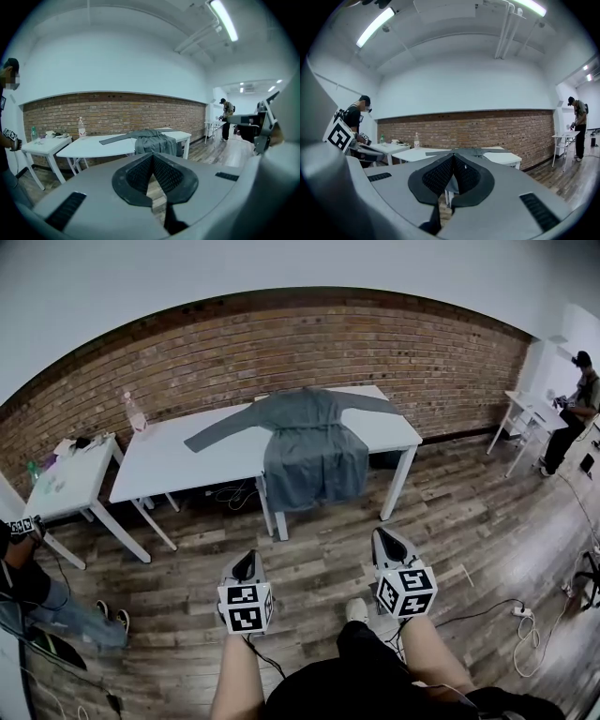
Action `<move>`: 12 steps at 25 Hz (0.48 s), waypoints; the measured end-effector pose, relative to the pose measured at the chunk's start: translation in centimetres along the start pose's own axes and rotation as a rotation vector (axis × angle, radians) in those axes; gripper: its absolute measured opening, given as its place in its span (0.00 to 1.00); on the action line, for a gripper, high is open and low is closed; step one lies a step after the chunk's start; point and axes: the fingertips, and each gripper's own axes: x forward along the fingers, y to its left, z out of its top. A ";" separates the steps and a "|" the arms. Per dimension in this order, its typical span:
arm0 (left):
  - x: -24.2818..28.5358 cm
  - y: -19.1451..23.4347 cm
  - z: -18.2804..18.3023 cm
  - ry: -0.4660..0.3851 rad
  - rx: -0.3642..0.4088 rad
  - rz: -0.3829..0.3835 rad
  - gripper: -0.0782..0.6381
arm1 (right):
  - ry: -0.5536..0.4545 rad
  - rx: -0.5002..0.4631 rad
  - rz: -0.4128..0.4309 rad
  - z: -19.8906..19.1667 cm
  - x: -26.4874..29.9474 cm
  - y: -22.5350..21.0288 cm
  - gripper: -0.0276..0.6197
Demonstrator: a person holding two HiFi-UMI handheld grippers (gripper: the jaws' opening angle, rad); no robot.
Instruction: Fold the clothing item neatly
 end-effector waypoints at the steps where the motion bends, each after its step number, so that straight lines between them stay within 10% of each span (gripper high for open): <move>1: 0.3 0.1 -0.1 0.003 0.008 -0.003 0.10 | -0.002 -0.015 0.003 0.0 0.2 0.3 0.05; 12: 5.3 0.9 1.4 0.018 0.105 0.044 0.10 | -0.015 -0.027 0.055 -1.1 5.7 -0.7 0.05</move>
